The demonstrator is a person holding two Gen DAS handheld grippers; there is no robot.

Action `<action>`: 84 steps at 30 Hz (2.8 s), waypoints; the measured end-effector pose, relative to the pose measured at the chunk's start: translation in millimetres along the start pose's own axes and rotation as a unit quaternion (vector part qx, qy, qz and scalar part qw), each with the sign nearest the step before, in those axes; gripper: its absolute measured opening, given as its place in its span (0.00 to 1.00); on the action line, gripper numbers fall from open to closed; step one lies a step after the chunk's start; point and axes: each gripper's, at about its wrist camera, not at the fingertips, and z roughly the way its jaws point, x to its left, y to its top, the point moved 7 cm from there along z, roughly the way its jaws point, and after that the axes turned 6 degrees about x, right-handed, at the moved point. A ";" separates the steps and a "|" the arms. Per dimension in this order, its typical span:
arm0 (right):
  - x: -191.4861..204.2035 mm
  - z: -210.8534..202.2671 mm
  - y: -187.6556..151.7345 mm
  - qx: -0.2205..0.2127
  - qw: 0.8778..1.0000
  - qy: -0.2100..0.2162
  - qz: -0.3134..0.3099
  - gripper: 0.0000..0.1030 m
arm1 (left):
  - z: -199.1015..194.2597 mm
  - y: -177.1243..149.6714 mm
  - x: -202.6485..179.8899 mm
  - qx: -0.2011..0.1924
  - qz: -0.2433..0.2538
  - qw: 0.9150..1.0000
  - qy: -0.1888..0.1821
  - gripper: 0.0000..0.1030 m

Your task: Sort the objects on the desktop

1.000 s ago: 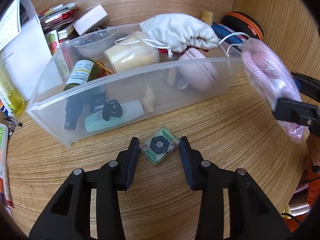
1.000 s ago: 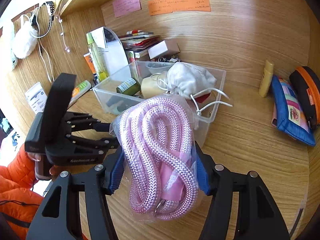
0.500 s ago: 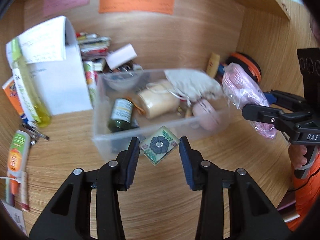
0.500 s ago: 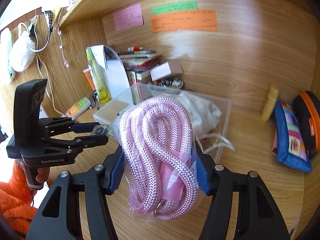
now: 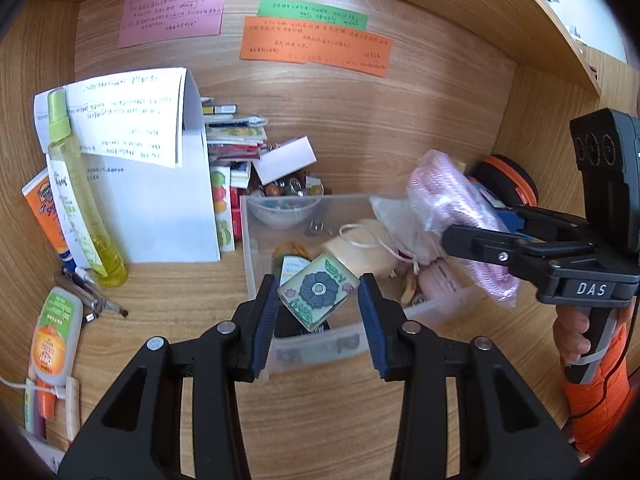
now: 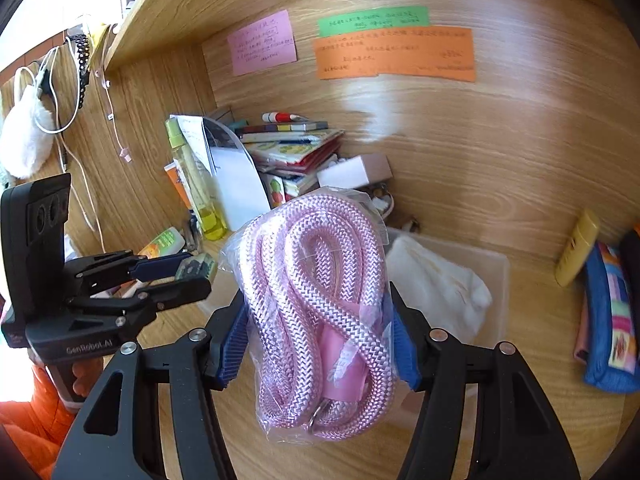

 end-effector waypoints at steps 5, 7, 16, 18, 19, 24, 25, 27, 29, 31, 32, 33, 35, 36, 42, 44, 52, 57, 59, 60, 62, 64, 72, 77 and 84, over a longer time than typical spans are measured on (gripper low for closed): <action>0.3 15.4 13.5 -0.004 1.000 -0.015 -0.001 0.55 | 4.8 14.3 2.2 -0.009 0.002 1.000 0.000 0.39; -2.1 27.4 10.3 0.005 1.000 -0.020 0.010 0.55 | 9.8 17.1 2.5 -0.011 0.002 1.000 0.007 0.39; -8.3 48.3 -6.4 0.022 0.999 -0.036 0.012 0.55 | 46.3 12.2 3.8 0.023 -0.022 0.999 -0.017 0.39; -10.2 50.7 -8.7 0.027 0.999 -0.039 0.009 0.56 | 49.9 10.5 4.6 0.028 -0.024 0.999 -0.015 0.39; -10.8 53.1 -9.4 0.032 0.999 -0.041 0.008 0.56 | 51.1 9.3 4.1 0.031 -0.022 0.999 -0.014 0.39; -11.2 64.7 -15.4 0.055 0.997 -0.045 0.002 0.56 | 55.0 3.9 1.0 0.045 -0.014 0.999 -0.018 0.39; -10.2 64.6 -16.0 0.056 0.997 -0.050 -0.003 0.56 | 55.4 3.6 1.7 0.046 -0.015 0.999 -0.016 0.39; -9.0 65.0 -18.3 0.058 0.997 -0.053 -0.010 0.58 | 56.5 2.3 3.8 0.051 -0.018 0.998 -0.015 0.39; -8.4 66.4 -19.7 0.060 0.996 -0.061 -0.017 0.58 | 56.4 2.0 4.8 0.051 -0.020 0.998 -0.017 0.39; -8.1 67.6 -21.0 0.062 0.996 -0.066 -0.019 0.59 | 55.5 1.3 4.3 0.052 -0.022 0.998 -0.024 0.39; -8.1 68.8 -21.2 0.063 0.996 -0.067 -0.020 0.59 | 55.4 1.0 3.9 0.054 -0.023 0.998 -0.027 0.40; -8.4 69.1 -22.3 0.064 0.995 -0.068 -0.020 0.59 | 54.9 0.7 3.8 0.054 -0.024 0.998 -0.029 0.41; -9.0 70.3 -23.8 0.068 0.995 -0.070 -0.021 0.60 | 54.2 0.9 3.9 0.054 -0.027 0.998 -0.034 0.43; -8.8 71.4 -24.3 0.069 0.995 -0.069 -0.021 0.62 | 53.7 1.0 4.4 0.053 -0.029 0.998 -0.035 0.45; -5.9 73.1 -27.3 0.073 0.994 -0.077 -0.030 0.68 | 47.0 3.4 3.3 0.039 -0.030 0.998 -0.036 0.59; -6.2 73.1 -27.5 0.075 0.994 -0.075 -0.028 0.68 | 44.0 4.4 3.5 0.034 -0.033 0.998 -0.042 0.60; -4.0 65.0 -23.2 0.070 0.995 -0.064 -0.021 0.75 | 32.1 7.6 6.2 0.022 -0.046 0.997 -0.055 0.62; -2.2 47.4 -13.6 0.040 0.996 -0.071 -0.025 0.82 | 20.4 10.9 7.3 0.008 -0.047 0.998 -0.045 0.75; -2.6 42.1 -10.5 0.034 0.996 -0.076 -0.024 0.82 | 14.6 12.4 6.8 0.002 -0.046 0.998 -0.043 0.75; -2.7 40.8 -9.1 0.034 0.996 -0.078 -0.024 0.82 | 12.2 13.3 6.7 -0.001 -0.045 0.998 -0.040 0.75; -4.3 37.1 -7.0 0.034 0.996 -0.082 -0.019 0.82 | 7.6 14.3 6.4 -0.006 -0.043 0.999 -0.031 0.75; -4.8 32.9 -6.4 0.034 0.996 -0.083 -0.016 0.82 | 3.0 14.2 6.3 -0.012 -0.039 0.999 -0.022 0.76; -7.0 5.3 -24.9 0.032 0.994 -0.104 -0.016 0.82 | -8.4 7.6 5.1 -0.020 -0.034 0.999 0.023 0.86; -12.3 -14.5 -39.4 0.027 0.993 -0.113 -0.004 0.82 | -13.5 0.0 -3.4 -0.024 -0.032 0.998 0.044 0.87; -12.2 -40.8 -52.7 0.016 0.993 -0.113 0.013 0.82 | -25.3 -13.6 -11.7 -0.029 -0.058 0.997 0.047 0.87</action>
